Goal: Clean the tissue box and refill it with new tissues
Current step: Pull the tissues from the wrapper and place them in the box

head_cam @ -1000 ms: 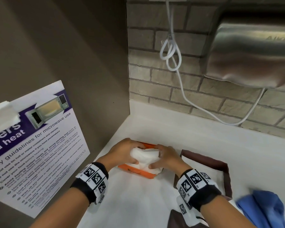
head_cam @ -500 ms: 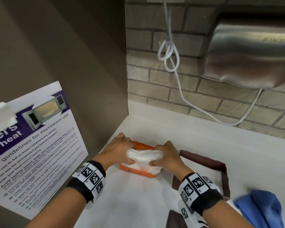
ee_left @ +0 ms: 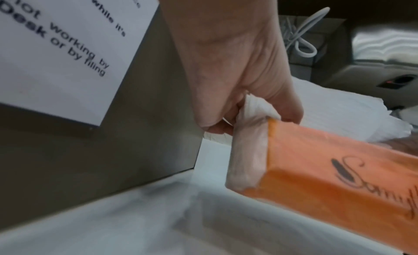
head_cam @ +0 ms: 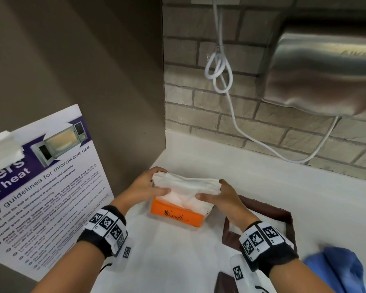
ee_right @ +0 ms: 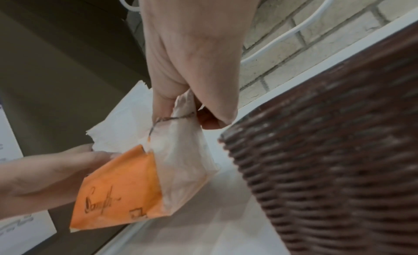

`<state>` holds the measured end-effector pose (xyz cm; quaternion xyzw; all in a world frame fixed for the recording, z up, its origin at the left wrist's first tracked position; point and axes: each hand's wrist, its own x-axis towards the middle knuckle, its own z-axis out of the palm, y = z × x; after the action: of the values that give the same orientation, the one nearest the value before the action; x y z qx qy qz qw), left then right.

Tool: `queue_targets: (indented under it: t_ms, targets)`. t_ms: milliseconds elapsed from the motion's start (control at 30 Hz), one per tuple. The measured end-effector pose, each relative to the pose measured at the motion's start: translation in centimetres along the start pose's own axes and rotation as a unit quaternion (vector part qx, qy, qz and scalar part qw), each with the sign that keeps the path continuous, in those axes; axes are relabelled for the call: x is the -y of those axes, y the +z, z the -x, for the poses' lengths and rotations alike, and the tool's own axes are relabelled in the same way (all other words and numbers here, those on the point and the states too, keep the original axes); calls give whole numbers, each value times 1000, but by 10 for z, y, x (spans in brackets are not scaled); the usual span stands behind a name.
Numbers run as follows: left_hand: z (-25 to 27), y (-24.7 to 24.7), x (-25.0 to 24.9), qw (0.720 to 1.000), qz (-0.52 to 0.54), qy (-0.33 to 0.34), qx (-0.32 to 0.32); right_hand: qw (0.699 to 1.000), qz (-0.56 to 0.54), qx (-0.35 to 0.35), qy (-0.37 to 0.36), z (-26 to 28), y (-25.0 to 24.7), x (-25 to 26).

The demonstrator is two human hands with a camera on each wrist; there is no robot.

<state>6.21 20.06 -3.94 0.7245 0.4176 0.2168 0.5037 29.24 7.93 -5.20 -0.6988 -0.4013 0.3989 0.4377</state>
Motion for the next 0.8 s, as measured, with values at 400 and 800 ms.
queue_targets:
  t_ms: [400, 800]
  targets:
    - [-2, 10, -4, 996, -88, 27, -22, 996, 24, 20, -82, 7, 9, 7]
    - [2, 23, -23, 994, 43, 84, -61, 992, -91, 12, -90, 12, 5, 24]
